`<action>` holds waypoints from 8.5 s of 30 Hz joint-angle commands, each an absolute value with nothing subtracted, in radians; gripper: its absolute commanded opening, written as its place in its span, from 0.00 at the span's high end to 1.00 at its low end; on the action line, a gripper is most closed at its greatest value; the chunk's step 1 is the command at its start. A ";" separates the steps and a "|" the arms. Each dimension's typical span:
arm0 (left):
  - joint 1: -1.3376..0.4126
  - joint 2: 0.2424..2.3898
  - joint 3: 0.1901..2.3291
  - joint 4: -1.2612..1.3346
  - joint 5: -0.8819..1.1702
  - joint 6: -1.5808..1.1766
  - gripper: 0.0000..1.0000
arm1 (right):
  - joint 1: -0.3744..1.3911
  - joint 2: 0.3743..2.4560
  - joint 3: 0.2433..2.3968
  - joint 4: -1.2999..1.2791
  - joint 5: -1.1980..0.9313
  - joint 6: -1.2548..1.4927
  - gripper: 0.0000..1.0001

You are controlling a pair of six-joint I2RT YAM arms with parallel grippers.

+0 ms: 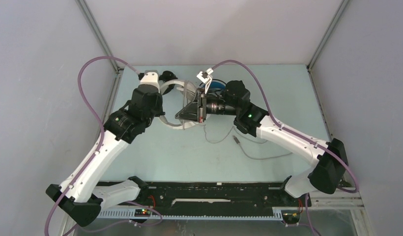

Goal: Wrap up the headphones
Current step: Wrap the headphones cable around the headphones.

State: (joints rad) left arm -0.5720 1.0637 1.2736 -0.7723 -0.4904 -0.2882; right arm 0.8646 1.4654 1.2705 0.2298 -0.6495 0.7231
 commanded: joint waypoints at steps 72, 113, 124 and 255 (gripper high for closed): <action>-0.487 0.925 1.383 -0.529 -0.163 -0.770 1.00 | 1.139 1.260 0.776 0.542 -0.078 -0.016 0.80; -0.418 0.941 1.588 -0.699 -0.161 -0.663 1.00 | 1.066 1.557 0.551 0.946 -0.031 0.058 1.00; -0.307 0.963 1.628 -0.721 -0.095 -0.622 1.00 | 1.064 1.496 0.487 0.940 -0.016 0.069 1.00; -0.619 1.134 1.250 -0.749 -0.262 0.167 1.00 | 0.655 1.361 1.110 0.471 -0.997 1.146 0.85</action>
State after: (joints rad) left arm -0.6250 1.1076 1.1591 -0.6991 -0.1894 0.2783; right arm 0.6296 1.3590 1.0336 0.4332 -1.0176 1.1862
